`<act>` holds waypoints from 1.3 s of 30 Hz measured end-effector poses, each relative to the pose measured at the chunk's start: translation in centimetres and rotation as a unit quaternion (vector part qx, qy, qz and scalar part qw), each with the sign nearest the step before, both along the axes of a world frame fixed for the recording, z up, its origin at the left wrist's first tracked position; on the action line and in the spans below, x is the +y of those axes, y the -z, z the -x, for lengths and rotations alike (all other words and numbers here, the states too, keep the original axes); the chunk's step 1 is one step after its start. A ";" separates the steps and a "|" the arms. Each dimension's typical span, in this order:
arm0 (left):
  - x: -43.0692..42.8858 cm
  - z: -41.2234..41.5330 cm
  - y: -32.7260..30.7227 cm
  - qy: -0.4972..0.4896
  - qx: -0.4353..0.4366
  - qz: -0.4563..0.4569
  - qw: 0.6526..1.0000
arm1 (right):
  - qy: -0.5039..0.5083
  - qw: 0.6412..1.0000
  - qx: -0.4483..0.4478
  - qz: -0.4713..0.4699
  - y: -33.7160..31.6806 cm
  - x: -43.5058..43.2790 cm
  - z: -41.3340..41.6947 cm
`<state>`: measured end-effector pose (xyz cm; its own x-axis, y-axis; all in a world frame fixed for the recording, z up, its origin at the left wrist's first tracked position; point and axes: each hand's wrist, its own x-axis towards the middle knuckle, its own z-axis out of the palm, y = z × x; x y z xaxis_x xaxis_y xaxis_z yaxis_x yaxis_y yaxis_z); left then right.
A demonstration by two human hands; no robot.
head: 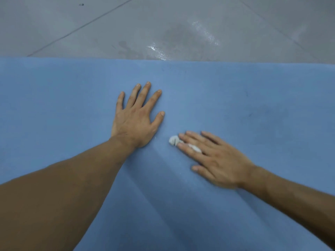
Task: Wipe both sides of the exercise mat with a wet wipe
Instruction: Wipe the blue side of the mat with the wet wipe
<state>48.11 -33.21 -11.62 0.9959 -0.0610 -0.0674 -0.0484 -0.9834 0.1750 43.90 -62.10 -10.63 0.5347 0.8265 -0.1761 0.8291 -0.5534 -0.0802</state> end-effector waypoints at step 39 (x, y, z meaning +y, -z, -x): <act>3.3 -1.2 -4.0 -0.010 0.190 0.277 0.942 | 0.109 0.989 0.083 -0.053 -0.2 18.3 7.8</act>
<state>49.31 -29.89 -7.65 0.9073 -0.1736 -0.3829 0.1388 -0.7360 0.6626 36.12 -43.78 -10.46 0.6737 0.7130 -0.1945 0.6614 -0.6991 -0.2716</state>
